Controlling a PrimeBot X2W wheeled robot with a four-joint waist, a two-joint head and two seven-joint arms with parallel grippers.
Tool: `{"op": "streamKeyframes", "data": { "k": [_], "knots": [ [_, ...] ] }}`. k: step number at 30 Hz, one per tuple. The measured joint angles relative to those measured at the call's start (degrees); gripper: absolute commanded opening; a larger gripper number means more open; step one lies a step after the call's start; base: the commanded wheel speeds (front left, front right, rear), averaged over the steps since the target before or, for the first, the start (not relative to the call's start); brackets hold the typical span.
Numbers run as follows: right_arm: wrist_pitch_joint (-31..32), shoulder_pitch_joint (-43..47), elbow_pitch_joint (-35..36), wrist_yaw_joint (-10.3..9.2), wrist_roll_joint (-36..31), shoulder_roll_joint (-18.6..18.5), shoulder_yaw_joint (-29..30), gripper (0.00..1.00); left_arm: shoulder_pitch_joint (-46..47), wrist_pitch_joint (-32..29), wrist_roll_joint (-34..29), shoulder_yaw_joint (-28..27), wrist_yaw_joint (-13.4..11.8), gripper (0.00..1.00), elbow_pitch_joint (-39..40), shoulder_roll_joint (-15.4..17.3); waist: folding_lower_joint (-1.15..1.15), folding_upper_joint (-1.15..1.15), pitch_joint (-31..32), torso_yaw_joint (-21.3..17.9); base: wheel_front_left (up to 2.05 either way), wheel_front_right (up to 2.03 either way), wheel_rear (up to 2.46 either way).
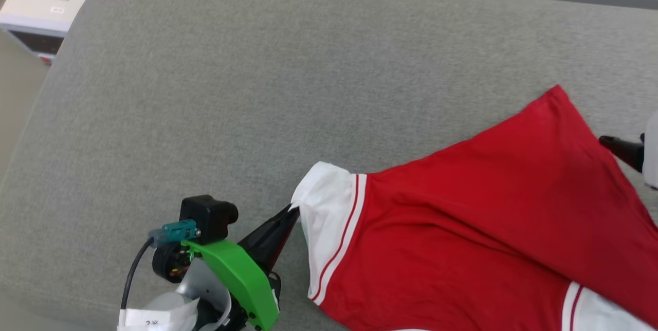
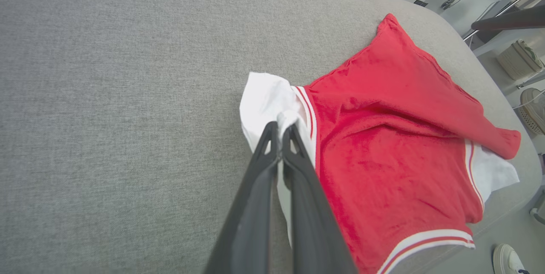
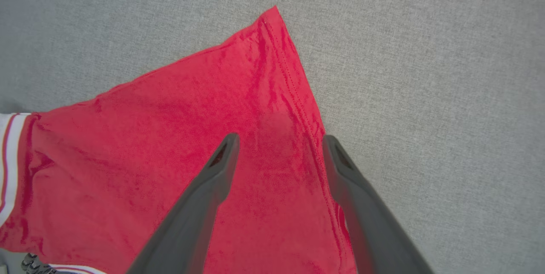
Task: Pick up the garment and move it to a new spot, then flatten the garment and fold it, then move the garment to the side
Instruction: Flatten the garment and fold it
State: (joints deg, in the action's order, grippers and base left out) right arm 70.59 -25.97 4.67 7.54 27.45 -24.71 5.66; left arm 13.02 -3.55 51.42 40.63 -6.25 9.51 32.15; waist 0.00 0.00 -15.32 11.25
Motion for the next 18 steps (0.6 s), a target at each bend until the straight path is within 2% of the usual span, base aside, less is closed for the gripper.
{"op": "streamKeyframes", "data": {
  "k": [8, 18],
  "knots": [
    [1.1, -8.8, -8.5, 0.01, -4.6, -0.1, -1.2, 1.0, 2.5, 0.0, -1.2, 1.0, 0.8, 0.0, 0.6, -1.6, 0.0, 0.0, -4.7, 4.2, 0.0, 0.0, 0.0],
    [0.7, -12.2, -14.8, 0.0, -8.6, -1.7, -2.8, 1.0, 5.1, 0.6, -2.3, 1.5, 1.8, 0.0, 0.3, -3.2, 0.01, 0.0, -9.7, 8.2, 0.0, 0.0, 0.0]
  ]
}}
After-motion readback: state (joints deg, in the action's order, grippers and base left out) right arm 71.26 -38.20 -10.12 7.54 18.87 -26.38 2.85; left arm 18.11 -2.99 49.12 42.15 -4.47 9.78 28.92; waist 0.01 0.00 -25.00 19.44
